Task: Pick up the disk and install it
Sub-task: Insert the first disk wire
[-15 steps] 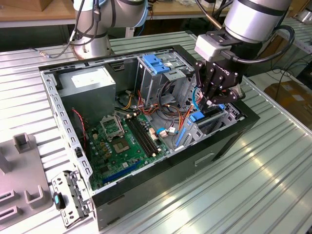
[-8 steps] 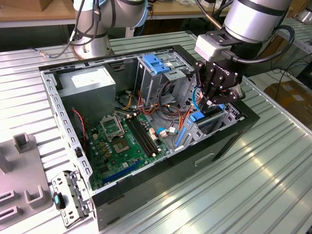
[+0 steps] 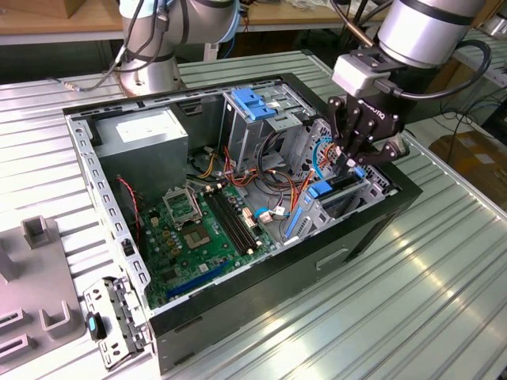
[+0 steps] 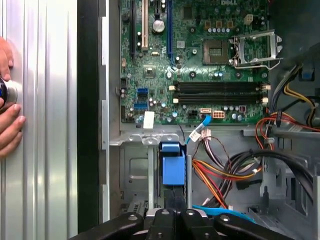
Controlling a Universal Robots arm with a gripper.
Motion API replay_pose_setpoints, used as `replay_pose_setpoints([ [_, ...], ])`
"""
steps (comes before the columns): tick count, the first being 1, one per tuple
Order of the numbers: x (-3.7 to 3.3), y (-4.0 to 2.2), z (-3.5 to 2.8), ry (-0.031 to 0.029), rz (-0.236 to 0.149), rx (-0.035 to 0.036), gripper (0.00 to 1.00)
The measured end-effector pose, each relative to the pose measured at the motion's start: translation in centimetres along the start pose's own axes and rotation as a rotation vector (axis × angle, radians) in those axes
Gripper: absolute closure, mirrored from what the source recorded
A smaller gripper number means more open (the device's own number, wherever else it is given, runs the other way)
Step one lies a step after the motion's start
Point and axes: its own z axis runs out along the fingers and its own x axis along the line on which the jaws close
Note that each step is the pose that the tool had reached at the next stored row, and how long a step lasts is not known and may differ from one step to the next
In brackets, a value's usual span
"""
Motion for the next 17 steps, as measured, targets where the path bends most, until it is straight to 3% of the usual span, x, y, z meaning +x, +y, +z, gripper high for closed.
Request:
replay_pose_setpoints([
  [3, -0.02, -1.08, 0.05, 0.0002, -0.002, 0.0001, 0.89],
  [5, -0.01, -1.37, 0.06, 0.0005, -0.004, 0.0003, 0.89],
  [7, -0.02, -2.41, 0.04, 0.0006, -0.01, 0.0005, 0.89],
  [13, -0.03, -4.3, -0.02, 0.0007, -0.012, 0.0008, 0.89],
  [15, -0.12, -4.92, -0.34, 0.0008, -0.012, 0.0009, 0.89],
  [17, -0.22, -5.09, -0.65, 0.0007, -0.012, 0.0012, 0.89],
])
